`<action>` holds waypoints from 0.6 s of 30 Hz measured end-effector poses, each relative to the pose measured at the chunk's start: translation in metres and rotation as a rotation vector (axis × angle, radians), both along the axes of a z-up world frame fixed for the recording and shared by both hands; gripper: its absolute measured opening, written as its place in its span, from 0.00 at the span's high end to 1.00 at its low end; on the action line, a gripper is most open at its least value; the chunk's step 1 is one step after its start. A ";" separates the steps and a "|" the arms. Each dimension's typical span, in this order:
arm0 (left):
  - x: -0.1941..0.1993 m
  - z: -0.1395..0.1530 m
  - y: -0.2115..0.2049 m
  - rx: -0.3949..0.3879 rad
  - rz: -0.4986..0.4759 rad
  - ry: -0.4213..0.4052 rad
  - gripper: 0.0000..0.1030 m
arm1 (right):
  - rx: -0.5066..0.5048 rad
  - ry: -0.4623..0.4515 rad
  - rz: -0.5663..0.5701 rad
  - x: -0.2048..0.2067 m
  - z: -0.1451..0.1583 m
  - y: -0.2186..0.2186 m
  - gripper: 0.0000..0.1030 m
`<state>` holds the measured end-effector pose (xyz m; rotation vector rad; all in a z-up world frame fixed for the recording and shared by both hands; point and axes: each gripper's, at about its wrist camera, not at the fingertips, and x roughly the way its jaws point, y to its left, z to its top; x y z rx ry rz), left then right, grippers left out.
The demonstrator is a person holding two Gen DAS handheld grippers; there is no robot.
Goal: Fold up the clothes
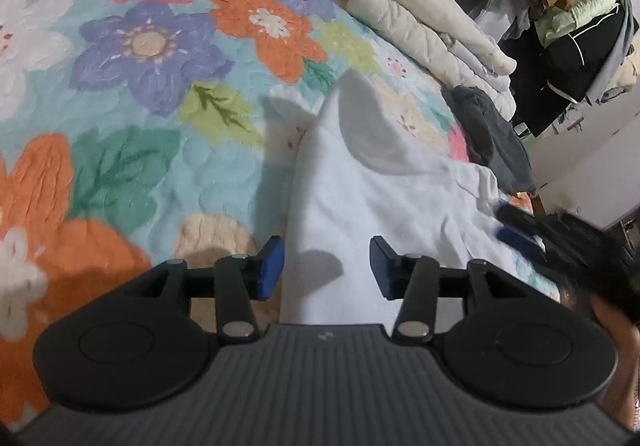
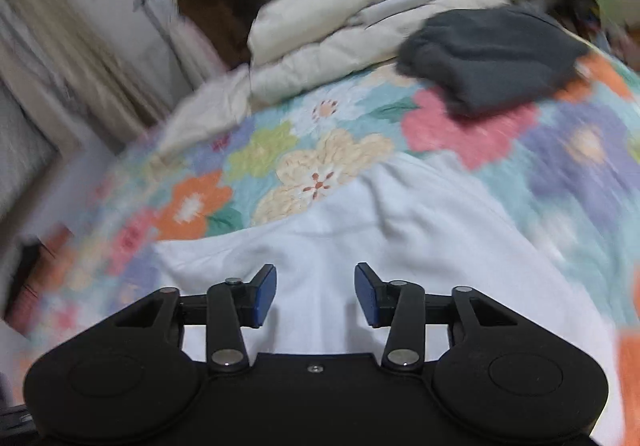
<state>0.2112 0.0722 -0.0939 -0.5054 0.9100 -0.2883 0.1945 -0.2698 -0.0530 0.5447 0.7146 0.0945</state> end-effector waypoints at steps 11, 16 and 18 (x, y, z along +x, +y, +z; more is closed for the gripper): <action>-0.057 -0.039 0.021 -0.392 0.069 0.235 0.43 | 0.541 0.114 -0.081 -0.163 -0.050 -0.083 0.38; -0.059 -0.065 0.019 -0.502 0.205 0.229 0.43 | 0.721 0.116 -0.200 -0.170 -0.090 -0.092 0.35; -0.054 -0.071 0.016 -0.484 0.254 0.214 0.42 | 0.730 0.092 -0.242 -0.160 -0.097 -0.088 0.24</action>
